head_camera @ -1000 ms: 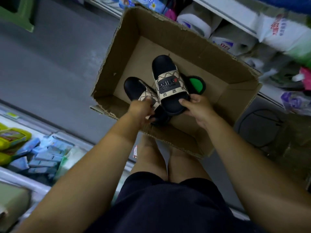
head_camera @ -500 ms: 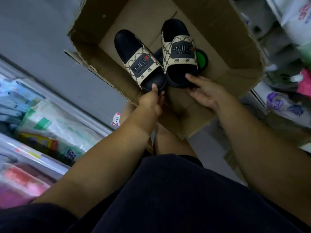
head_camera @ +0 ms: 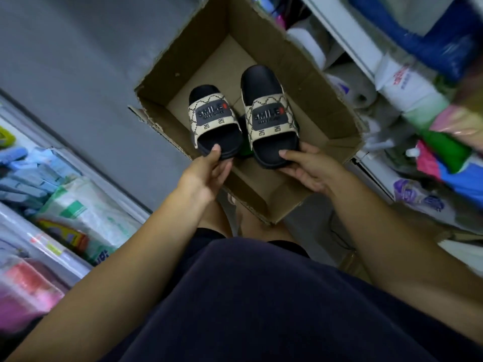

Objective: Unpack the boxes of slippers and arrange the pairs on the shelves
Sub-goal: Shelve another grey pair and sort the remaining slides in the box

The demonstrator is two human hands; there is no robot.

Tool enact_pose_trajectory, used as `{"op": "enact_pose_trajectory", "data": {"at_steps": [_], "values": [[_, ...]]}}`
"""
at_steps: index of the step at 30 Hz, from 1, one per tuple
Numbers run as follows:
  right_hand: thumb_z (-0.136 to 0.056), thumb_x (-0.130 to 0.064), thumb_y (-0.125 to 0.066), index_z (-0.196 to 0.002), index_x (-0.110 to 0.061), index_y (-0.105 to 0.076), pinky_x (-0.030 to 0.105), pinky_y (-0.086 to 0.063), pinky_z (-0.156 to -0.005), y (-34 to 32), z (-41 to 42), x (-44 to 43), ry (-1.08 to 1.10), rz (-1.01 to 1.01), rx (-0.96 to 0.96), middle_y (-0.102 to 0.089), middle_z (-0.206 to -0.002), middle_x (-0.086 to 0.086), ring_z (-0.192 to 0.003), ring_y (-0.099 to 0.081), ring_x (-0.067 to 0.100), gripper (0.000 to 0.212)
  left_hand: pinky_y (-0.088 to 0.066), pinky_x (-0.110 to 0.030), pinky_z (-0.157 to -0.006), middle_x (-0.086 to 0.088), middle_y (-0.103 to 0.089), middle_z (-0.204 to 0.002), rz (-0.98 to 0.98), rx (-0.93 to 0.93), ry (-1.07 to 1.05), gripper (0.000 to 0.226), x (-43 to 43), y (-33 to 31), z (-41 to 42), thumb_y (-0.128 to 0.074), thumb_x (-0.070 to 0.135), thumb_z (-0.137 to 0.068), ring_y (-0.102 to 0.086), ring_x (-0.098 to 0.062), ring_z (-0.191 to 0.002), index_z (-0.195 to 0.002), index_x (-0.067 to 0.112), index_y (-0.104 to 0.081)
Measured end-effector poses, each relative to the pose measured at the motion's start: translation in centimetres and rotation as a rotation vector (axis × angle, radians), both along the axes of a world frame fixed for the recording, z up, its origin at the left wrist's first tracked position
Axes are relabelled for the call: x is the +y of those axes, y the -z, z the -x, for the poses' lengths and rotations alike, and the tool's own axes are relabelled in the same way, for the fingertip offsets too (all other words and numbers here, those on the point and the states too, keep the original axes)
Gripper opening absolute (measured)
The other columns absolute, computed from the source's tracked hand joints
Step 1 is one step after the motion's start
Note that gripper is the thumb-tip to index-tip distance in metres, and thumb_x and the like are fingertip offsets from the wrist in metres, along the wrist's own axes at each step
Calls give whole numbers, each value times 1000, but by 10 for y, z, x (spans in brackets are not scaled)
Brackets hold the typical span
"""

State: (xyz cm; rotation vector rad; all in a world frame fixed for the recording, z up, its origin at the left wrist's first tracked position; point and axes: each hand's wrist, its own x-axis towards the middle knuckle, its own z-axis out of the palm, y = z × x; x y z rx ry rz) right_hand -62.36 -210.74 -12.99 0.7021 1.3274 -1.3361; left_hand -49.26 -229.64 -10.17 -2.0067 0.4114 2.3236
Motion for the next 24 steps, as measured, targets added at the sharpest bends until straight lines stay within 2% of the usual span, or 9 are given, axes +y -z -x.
{"op": "enact_pose_trajectory", "data": {"at_steps": [2, 5, 7, 9, 12, 16, 19, 22, 24], "values": [[-92, 4, -62, -135, -6, -55, 42, -55, -98, -25, -10, 8, 1, 23, 42, -66, -129, 15, -117, -64, 29, 45, -61, -24, -65, -8, -75, -95, 32, 33, 56, 31, 3, -23, -7, -67, 13, -95, -74, -17, -85, -123, 7, -56], [-91, 4, -64, -133, -5, -56, 36, -59, -88, -65, -31, 21, 28, 21, 154, -66, -129, 14, -114, -66, 26, 44, -61, -24, -69, -13, -70, -119, 85, 85, 171, 27, 7, -58, -17, -66, 10, -96, -71, -23, -106, -114, 13, -46], [-89, 5, -67, -130, -3, -58, 36, -61, -84, -94, -50, 35, 84, 16, 204, -68, -126, 16, -108, -69, 25, 43, -60, -23, -68, -14, -68, -123, 136, 133, 302, 24, 10, -83, -20, -65, 8, -97, -69, -24, -113, -104, 15, -43], [-88, 6, -66, -126, -3, -60, 36, -62, -81, -122, -76, 52, 208, 52, 207, -70, -120, 16, -99, -72, 23, 40, -58, -20, -63, -14, -69, -120, 184, 175, 449, 26, 10, -107, -24, -66, 8, -96, -69, -25, -110, -92, 17, -42], [-90, 4, -61, -126, -2, -59, 34, -62, -80, -165, -125, 72, 440, 147, 202, -73, -114, 15, -98, -73, 23, 36, -55, -17, -60, -16, -69, -120, 226, 252, 634, 28, 12, -140, -30, -68, 9, -94, -67, -23, -105, -83, 19, -45], [-89, -1, -59, -124, -4, -60, 26, -59, -70, -205, -208, 84, 788, 235, 285, -75, -107, 12, -92, -74, 19, 36, -55, -15, -66, -16, -69, -126, 262, 405, 863, 14, 28, -179, -51, -69, 12, -94, -67, -20, -104, -90, 18, -57], [-89, -7, -58, -124, -10, -62, 27, -60, -73, -217, -259, 89, 1038, 311, 325, -73, -115, 11, -95, -74, 19, 35, -56, -15, -67, -10, -71, -112, 242, 514, 980, 11, 49, -198, -75, -68, 11, -93, -67, -14, -88, -97, 17, -60], [-96, -7, -54, -126, -13, -62, 32, -61, -80, -224, -292, 105, 1177, 285, 385, -70, -124, 11, -102, -73, 21, 32, -56, -14, -65, -15, -63, -109, 188, 582, 1070, 16, 73, -215, -96, -71, 13, -87, -58, -14, -85, -95, 16, -57], [-96, -7, -54, -128, -14, -62, 31, -61, -79, -231, -315, 127, 1263, 274, 428, -68, -128, 10, -104, -72, 20, 33, -55, -13, -64, -12, -60, -111, 140, 620, 1151, 20, 97, -225, -108, -72, 16, -81, -60, -12, -81, -93, 17, -55]]}}
